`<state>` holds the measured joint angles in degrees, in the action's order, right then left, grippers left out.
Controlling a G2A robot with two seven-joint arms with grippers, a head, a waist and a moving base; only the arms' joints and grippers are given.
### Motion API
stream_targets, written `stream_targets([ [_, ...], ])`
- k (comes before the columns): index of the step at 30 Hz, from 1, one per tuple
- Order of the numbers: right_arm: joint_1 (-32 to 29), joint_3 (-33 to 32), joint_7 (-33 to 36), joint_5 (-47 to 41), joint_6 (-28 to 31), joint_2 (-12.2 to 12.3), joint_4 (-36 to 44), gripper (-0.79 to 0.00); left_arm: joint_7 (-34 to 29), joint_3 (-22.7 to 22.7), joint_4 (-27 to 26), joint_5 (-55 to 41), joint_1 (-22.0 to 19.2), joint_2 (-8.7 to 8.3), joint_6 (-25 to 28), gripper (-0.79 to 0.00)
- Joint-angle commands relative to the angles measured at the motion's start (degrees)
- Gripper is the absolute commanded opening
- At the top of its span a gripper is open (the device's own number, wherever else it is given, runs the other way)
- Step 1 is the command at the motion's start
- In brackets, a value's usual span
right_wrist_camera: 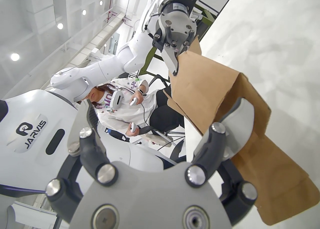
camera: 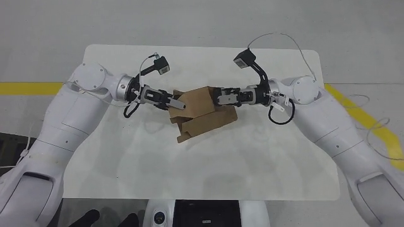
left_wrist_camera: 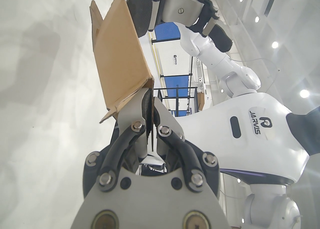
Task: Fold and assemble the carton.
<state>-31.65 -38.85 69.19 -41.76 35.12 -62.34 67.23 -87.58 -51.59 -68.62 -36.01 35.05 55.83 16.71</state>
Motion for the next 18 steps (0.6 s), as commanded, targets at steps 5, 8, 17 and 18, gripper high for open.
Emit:
stream_targets([
  [5, 0.4, 1.3, 0.2, -2.0, -0.2, 0.1, -0.8, -0.111, 0.0, 0.5, -0.7, -0.1, 0.1, -0.54, 0.0, -0.785],
  [8, 0.4, 1.8, 1.1, -3.9, -1.1, -0.1, -1.1, -0.175, 0.3, 0.8, -0.7, -0.2, 0.0, -0.76, 0.3, -0.785],
  [17, 1.0, 2.7, 3.5, -6.1, -3.4, -1.4, -4.0, -0.200, 0.8, 1.4, -0.9, -0.8, -0.3, -1.32, 0.8, -0.785],
  [18, 1.1, 2.7, 3.8, -6.1, -3.8, -1.6, -4.3, -0.206, 0.8, 1.5, -0.9, -0.8, -0.4, -1.38, 0.8, -0.785],
])
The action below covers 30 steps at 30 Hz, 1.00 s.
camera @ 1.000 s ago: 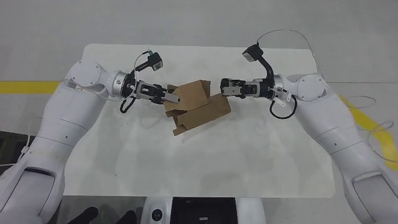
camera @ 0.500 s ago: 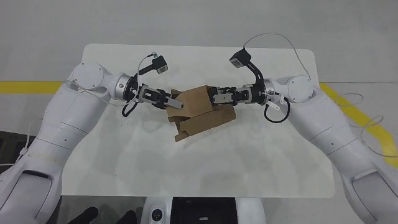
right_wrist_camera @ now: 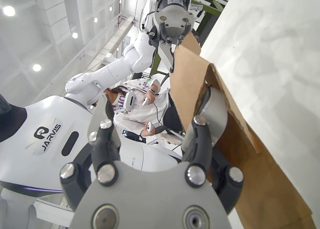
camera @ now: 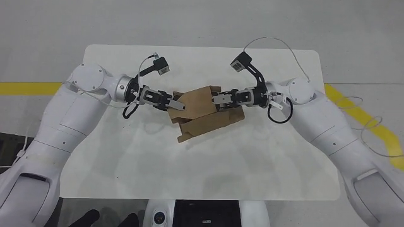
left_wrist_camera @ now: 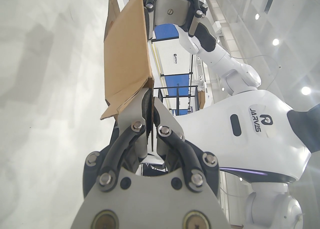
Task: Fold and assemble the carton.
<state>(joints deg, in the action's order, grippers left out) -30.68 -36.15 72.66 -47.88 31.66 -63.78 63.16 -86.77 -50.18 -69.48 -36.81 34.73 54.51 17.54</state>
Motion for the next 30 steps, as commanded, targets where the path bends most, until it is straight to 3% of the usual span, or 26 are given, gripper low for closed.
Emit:
stream_targets([
  [1, 0.3, 0.1, 0.6, 0.1, -0.6, -0.3, -0.4, -0.215, 0.0, 0.2, -0.1, -0.1, -0.1, -0.10, 0.0, -0.785],
  [7, 1.2, 0.1, 1.8, 0.3, -1.8, -1.2, -1.4, -0.397, 0.2, 1.2, -0.7, 0.0, -0.2, -0.28, 0.2, -0.785],
  [21, 3.0, 1.0, 5.2, 1.8, -5.2, -3.0, -4.4, -0.462, 0.7, 3.0, -2.0, -0.1, -0.6, -0.94, 0.7, -0.785],
  [30, 3.3, 1.7, 6.7, 2.3, -6.7, -4.2, -6.0, -0.683, 0.8, 3.8, -2.2, -0.5, -0.9, -1.27, 0.8, -0.785],
])
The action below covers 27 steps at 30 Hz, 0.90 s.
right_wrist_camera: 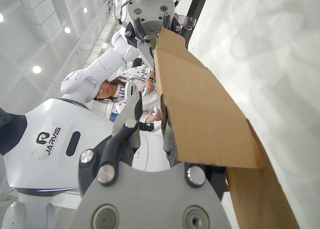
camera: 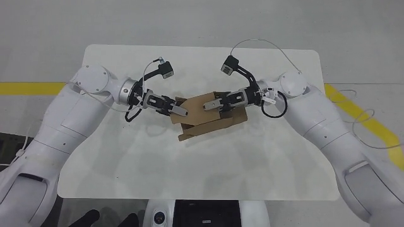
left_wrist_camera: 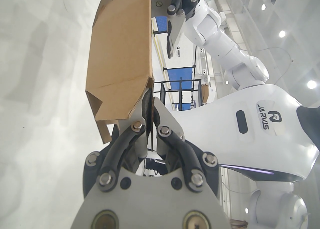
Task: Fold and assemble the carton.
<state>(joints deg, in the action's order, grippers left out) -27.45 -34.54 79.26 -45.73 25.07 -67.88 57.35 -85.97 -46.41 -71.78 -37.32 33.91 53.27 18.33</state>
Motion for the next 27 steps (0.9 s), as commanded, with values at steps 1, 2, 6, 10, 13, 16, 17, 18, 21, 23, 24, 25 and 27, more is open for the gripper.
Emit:
stream_targets([
  [1, 0.1, 0.1, 0.1, 0.2, -0.1, -0.2, -0.4, -0.708, 0.0, 0.1, 0.1, 0.0, -0.1, -0.07, 0.0, -0.785],
  [2, 0.1, 0.2, 0.2, 0.3, -0.2, -0.3, -0.5, -0.736, 0.0, 0.2, 0.1, 0.0, -0.2, -0.10, 0.0, -0.785],
  [6, 0.3, 0.3, 0.4, 0.4, -0.4, -0.8, -0.9, -0.785, 0.1, 0.5, 0.1, -0.2, -0.2, -0.23, 0.1, -0.686],
  [10, 0.5, 0.2, 0.3, 0.7, -0.3, -1.2, -1.5, -0.785, 0.2, 0.7, 0.0, -0.7, -0.3, -0.35, 0.2, 0.000],
  [13, 0.5, 0.0, -0.3, 1.1, 0.3, -1.3, -2.4, -0.785, 0.0, 0.5, 0.8, -1.9, -0.2, -0.42, 0.0, 0.000],
  [16, 0.6, -0.1, -1.1, 1.7, 1.0, -1.4, -3.4, -0.785, -0.2, 0.2, 1.9, -3.9, -0.2, -0.34, -0.2, 0.000],
  [17, 0.6, -0.2, -1.4, 1.9, 1.4, -1.4, -3.7, -0.785, -0.3, 0.0, 2.4, -5.0, -0.1, -0.29, -0.3, 0.000],
  [18, 0.6, -0.2, -1.8, 2.3, 1.7, -1.5, -3.9, -0.785, -0.5, -0.2, 2.8, -6.1, -0.1, -0.22, -0.5, 0.000],
  [21, 0.8, -0.1, -3.4, 3.6, 3.4, -1.6, -4.9, -0.785, -1.5, -0.9, 4.2, -9.8, 0.3, 0.05, -1.5, 0.000],
  [23, 1.0, 0.0, -4.4, 4.4, 4.4, -1.7, -5.4, -0.785, -2.0, -1.2, 4.6, -11.0, 0.3, 0.27, -2.0, 0.000],
  [24, 1.1, 0.1, -4.9, 4.8, 4.9, -1.8, -5.7, -0.785, -2.0, -1.2, 4.6, -10.8, 0.4, 0.35, -2.0, 0.000],
  [25, 1.2, 0.2, -5.4, 4.9, 5.4, -1.9, -5.8, -0.785, -2.0, -1.1, 4.6, -10.7, 0.5, 0.43, -2.0, 0.000],
  [27, 1.4, 0.3, -6.3, 5.3, 6.3, -2.0, -6.1, -0.785, -2.0, -0.8, 4.9, -10.6, 0.6, 0.59, -2.0, 0.000],
])
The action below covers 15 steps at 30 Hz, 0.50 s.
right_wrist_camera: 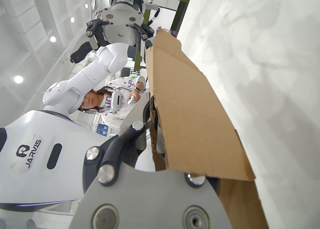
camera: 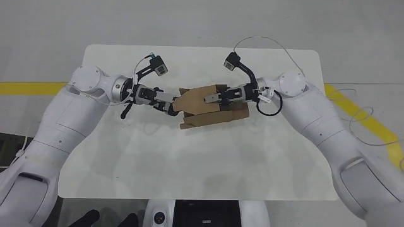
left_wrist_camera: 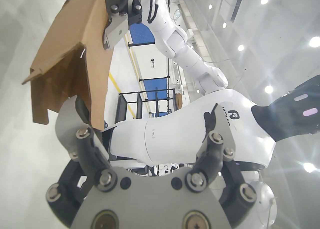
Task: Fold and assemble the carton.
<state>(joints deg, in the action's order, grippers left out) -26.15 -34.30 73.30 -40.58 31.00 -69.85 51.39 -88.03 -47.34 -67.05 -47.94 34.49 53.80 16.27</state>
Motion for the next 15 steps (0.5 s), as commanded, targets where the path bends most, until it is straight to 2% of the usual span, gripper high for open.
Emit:
stream_targets([
  [1, 0.2, 0.1, -0.9, 0.5, 0.9, -0.1, -0.4, -0.785, 0.0, 0.2, 0.5, -0.1, 0.1, 0.13, 0.0, 0.000],
  [6, 0.9, 0.6, -3.0, 2.8, 3.0, -0.3, -2.4, -0.785, 0.0, 0.3, 1.4, -2.3, -0.1, 0.47, 0.0, 0.000],
  [15, 1.6, 2.3, -4.8, 3.9, 4.8, -1.6, -2.8, -0.785, 0.0, 0.7, 0.2, -4.8, -0.7, 0.51, 0.0, 0.000],
])
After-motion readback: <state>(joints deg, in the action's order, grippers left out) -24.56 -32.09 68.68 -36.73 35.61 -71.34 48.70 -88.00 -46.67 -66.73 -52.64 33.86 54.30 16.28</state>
